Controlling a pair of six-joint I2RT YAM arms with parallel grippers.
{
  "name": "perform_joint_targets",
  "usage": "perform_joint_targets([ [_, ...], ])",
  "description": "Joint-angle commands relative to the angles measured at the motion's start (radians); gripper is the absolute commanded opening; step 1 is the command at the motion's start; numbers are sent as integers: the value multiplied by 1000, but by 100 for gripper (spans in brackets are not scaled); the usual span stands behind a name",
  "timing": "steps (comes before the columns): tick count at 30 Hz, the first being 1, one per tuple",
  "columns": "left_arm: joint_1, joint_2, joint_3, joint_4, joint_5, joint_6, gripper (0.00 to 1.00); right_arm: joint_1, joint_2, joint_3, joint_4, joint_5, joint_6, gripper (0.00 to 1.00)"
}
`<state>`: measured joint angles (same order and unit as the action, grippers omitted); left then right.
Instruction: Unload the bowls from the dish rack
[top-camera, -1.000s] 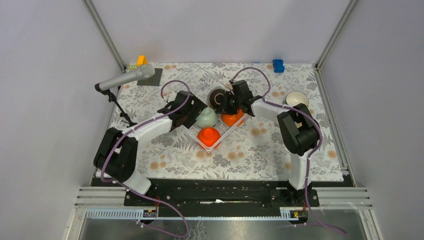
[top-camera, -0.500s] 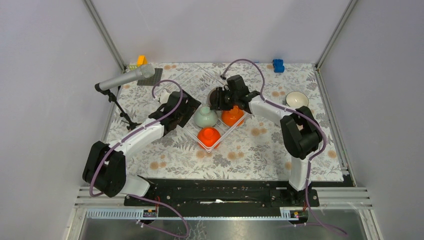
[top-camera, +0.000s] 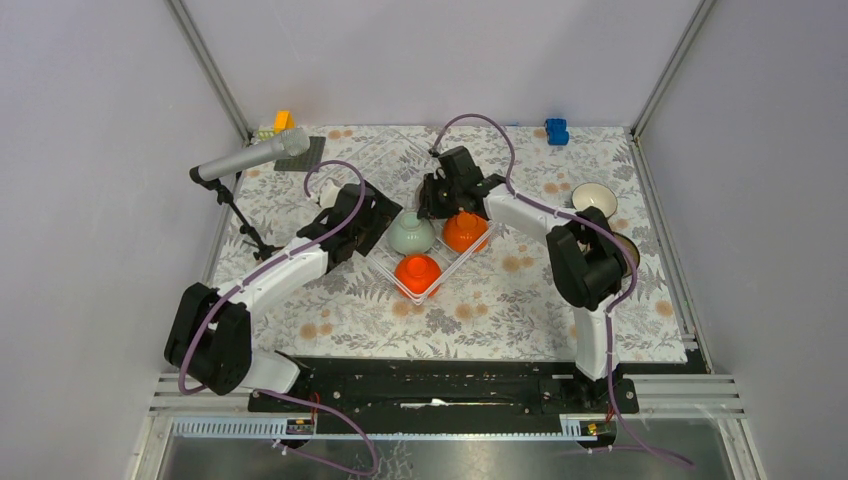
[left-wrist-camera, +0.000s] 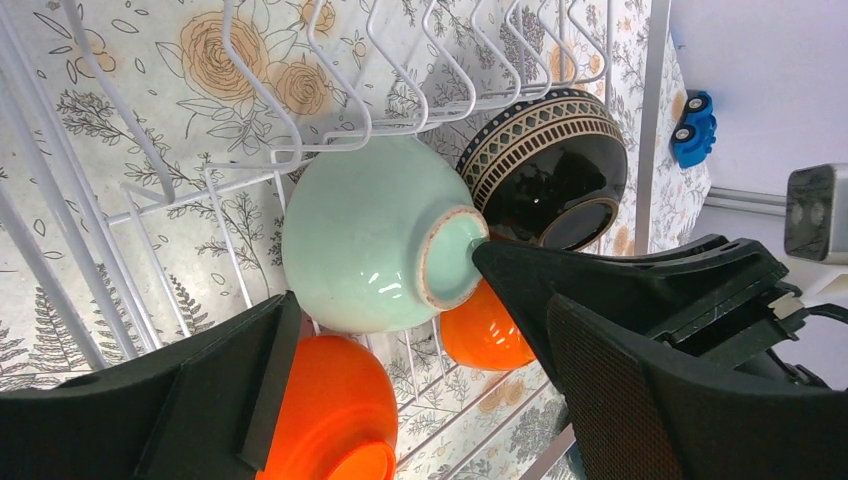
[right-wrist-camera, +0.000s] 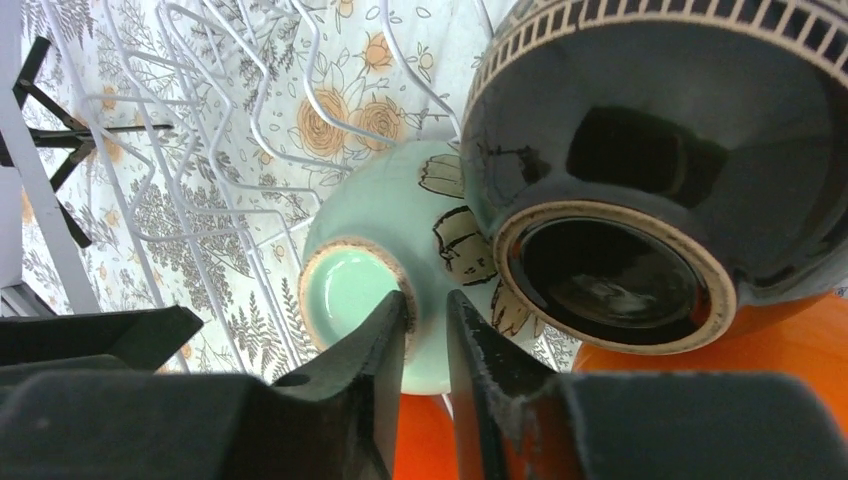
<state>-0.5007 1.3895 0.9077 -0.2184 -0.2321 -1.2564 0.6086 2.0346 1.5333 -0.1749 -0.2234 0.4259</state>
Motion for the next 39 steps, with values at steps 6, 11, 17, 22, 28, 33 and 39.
perform_joint_targets([
  [6,2,36,-5,51,54,20,99,-22,64,57,-67,14,84,12],
  [11,2,66,-3,101,106,32,99,-70,98,48,-33,-92,125,10],
  [17,2,84,-11,96,113,-2,99,-81,111,50,-30,-93,123,10],
  [22,2,97,-10,83,127,-18,98,-89,123,53,-30,-89,135,9],
  [28,2,104,1,20,92,-36,99,-91,134,60,-31,-91,131,9],
  [33,2,117,5,-5,86,-70,99,-91,139,62,-30,-86,134,9],
  [39,2,158,45,-60,79,-86,99,-96,145,63,-33,-76,137,9],
])
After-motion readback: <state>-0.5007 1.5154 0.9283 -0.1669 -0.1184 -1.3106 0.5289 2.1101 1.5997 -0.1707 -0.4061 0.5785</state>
